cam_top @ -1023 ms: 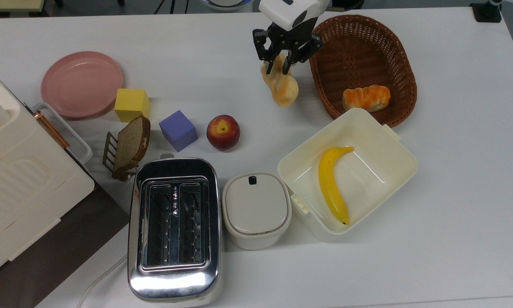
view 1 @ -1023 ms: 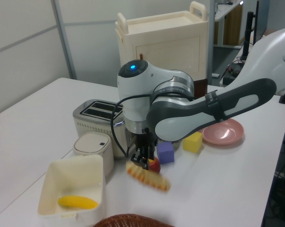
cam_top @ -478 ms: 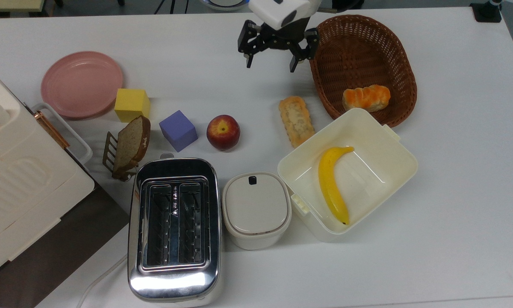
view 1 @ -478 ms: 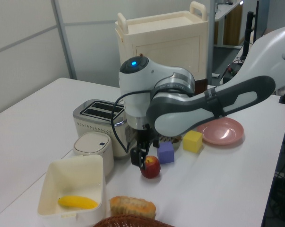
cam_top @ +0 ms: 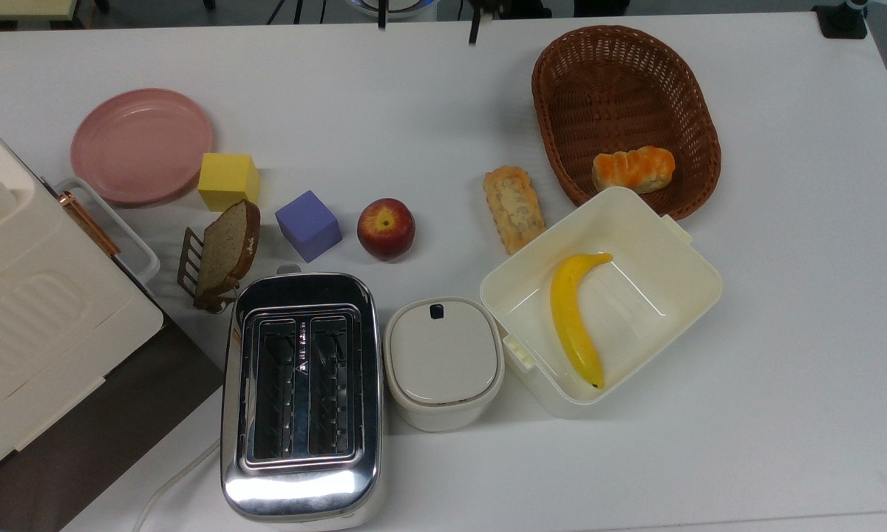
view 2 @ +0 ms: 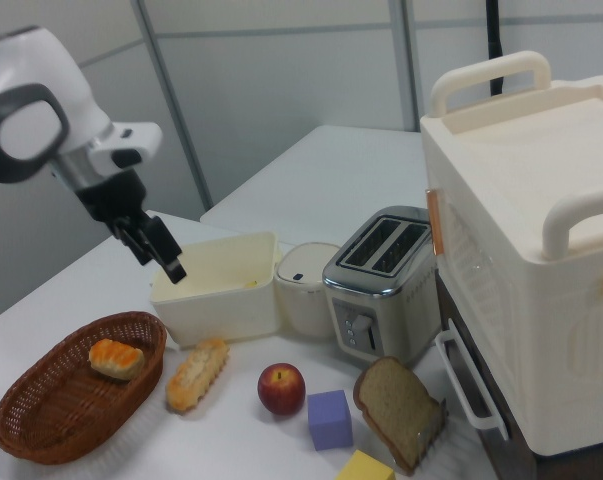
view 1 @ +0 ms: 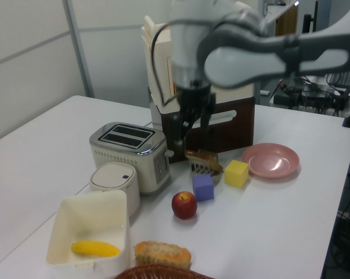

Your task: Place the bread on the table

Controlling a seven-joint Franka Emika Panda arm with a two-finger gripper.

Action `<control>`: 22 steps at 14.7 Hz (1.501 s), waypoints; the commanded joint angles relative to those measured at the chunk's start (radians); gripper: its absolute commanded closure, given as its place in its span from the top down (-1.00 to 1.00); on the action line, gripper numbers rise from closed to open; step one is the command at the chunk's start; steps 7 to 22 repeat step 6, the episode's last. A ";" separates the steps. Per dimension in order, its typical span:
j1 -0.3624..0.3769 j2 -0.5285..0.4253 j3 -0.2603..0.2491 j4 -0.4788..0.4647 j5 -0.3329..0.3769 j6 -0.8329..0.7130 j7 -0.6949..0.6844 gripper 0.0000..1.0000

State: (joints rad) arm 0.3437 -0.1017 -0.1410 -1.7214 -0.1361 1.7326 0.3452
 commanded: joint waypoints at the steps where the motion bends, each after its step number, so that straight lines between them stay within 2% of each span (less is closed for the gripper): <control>1: 0.000 -0.033 0.004 0.006 0.019 -0.045 0.003 1.00; 6: -0.034 -0.050 0.000 0.008 0.024 -0.054 0.003 1.00; 22: -0.034 -0.050 0.000 0.008 0.024 -0.054 0.003 1.00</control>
